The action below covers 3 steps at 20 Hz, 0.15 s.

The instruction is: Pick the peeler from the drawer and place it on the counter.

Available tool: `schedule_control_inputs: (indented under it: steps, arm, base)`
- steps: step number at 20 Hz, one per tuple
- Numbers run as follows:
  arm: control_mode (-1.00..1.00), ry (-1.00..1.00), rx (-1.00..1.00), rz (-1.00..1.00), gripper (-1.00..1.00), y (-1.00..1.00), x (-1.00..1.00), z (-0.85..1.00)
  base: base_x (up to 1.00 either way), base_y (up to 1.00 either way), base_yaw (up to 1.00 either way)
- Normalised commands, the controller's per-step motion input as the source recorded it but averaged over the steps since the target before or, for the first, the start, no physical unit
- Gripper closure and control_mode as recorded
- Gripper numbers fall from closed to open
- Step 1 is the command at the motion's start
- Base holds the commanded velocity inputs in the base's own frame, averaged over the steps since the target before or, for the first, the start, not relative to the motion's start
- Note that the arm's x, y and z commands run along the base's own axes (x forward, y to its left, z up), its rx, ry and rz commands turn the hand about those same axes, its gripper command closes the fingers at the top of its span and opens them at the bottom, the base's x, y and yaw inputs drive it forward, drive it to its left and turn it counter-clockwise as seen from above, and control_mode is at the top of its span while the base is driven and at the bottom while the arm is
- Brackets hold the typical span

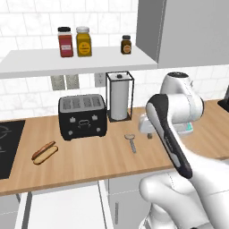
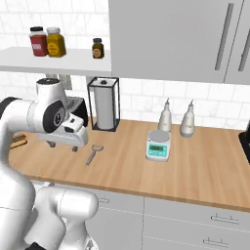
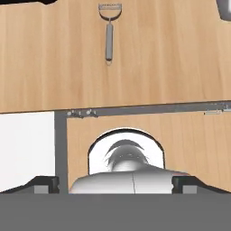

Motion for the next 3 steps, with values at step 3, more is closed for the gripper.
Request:
schedule_control_inputs:
  steps: [3]
  arm:
    - [-1.00,-0.05,0.00,0.00,-1.00,0.00,-0.58,0.17]
  base:
    - [0.00,0.00,0.00]
